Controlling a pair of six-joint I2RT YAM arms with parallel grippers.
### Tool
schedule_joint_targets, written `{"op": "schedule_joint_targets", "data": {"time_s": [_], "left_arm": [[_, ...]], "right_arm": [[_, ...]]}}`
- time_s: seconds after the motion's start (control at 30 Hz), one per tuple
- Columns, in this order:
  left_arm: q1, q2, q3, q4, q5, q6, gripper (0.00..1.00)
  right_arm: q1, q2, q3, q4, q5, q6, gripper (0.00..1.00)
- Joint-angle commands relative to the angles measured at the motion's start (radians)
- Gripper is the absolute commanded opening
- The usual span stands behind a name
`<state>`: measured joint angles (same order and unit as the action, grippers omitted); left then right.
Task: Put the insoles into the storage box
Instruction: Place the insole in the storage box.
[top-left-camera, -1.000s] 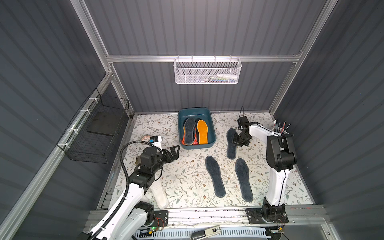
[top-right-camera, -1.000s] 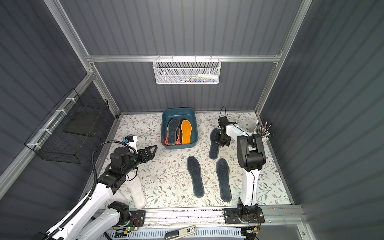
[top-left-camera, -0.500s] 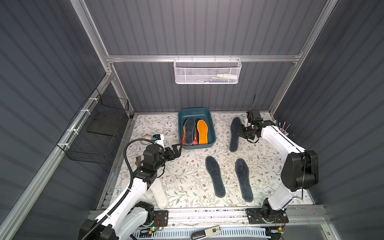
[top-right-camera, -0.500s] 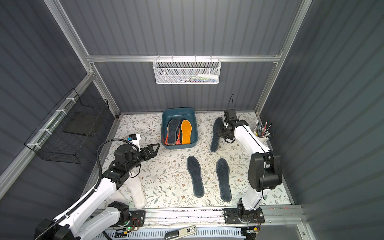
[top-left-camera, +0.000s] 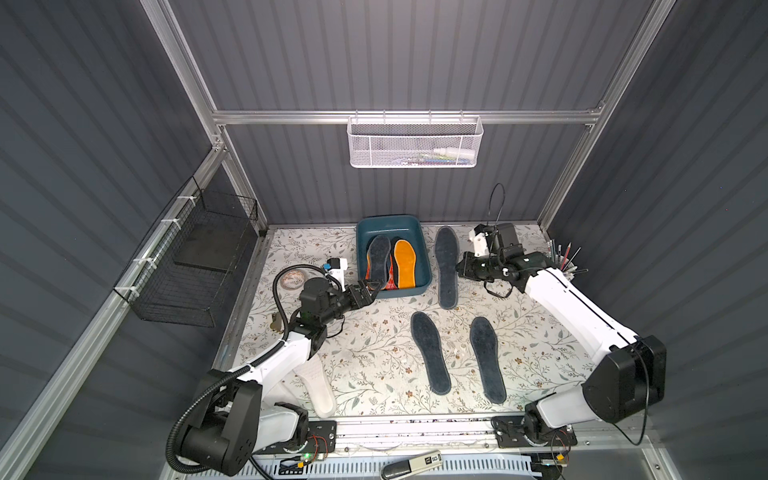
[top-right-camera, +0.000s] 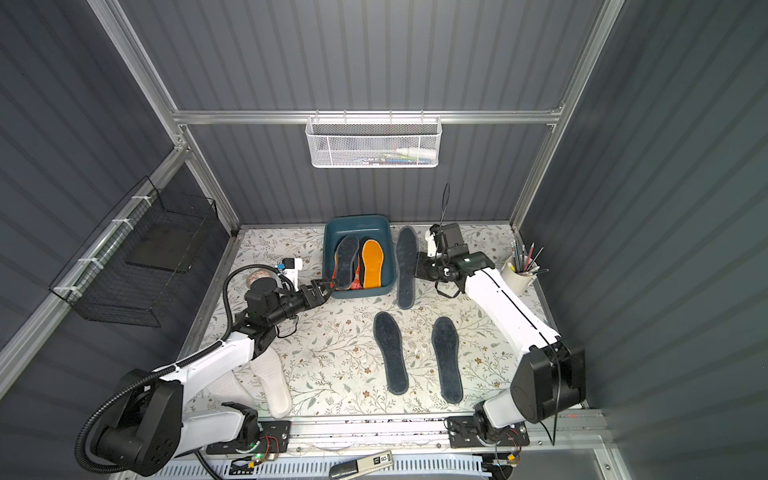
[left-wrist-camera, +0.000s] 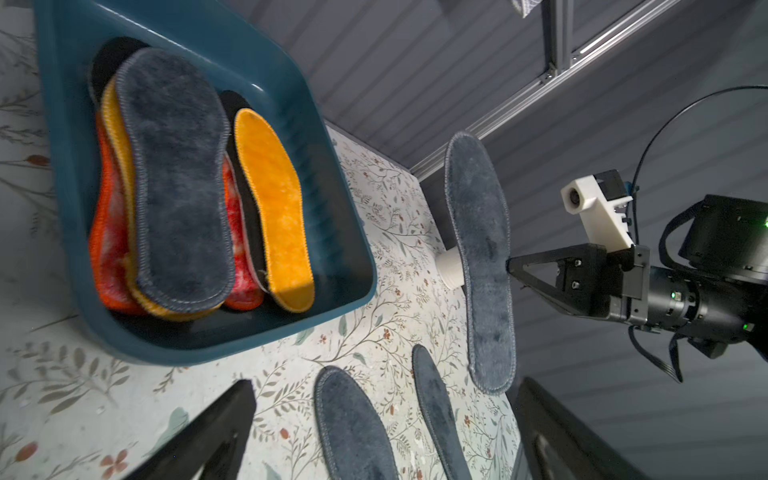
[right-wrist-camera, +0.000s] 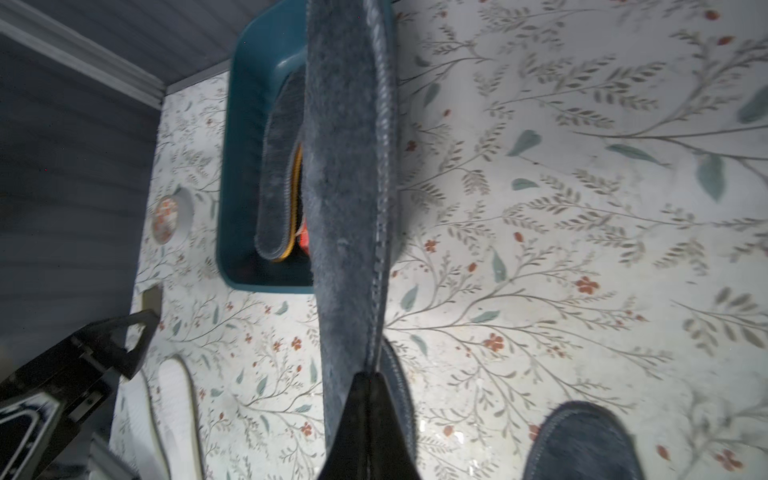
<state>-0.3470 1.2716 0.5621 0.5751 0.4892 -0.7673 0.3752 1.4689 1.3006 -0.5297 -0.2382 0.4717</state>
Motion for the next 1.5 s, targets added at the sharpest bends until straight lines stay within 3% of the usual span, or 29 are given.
{"op": "schedule_joint_targets", "data": {"time_s": [0.0,0.3,0.63,0.73,0.83,1.07,1.13,1.3,1.47], "left_arm": [[0.003,0.012,0.039,0.091,0.073,-0.030,0.98],[0.003,0.029,0.042,0.147,0.101,-0.060,0.98],[0.003,0.047,0.045,0.202,0.100,-0.088,0.93],[0.003,0.056,0.051,0.230,0.101,-0.100,0.81],[0.003,0.063,0.062,0.251,0.106,-0.112,0.62],[0.003,0.048,0.071,0.234,0.075,-0.111,0.00],[0.003,0.042,0.070,0.232,0.075,-0.109,0.00],[0.003,0.041,0.063,0.291,0.128,-0.115,0.00],[0.003,0.083,0.080,0.383,0.216,-0.170,0.00]], "right_arm": [[0.058,-0.005,-0.007,0.075,-0.067,0.018,0.00],[0.199,0.061,0.022,0.211,-0.196,0.052,0.00],[0.284,0.082,-0.006,0.292,-0.320,0.055,0.00],[0.303,0.085,-0.015,0.314,-0.339,0.052,0.00],[0.312,0.095,-0.022,0.330,-0.347,0.068,0.00],[0.308,0.108,-0.029,0.346,-0.358,0.076,0.00],[0.296,0.095,-0.042,0.345,-0.353,0.076,0.10],[0.219,0.009,-0.149,0.465,-0.405,0.108,0.46],[0.182,-0.026,-0.210,0.572,-0.486,0.118,0.57]]}}
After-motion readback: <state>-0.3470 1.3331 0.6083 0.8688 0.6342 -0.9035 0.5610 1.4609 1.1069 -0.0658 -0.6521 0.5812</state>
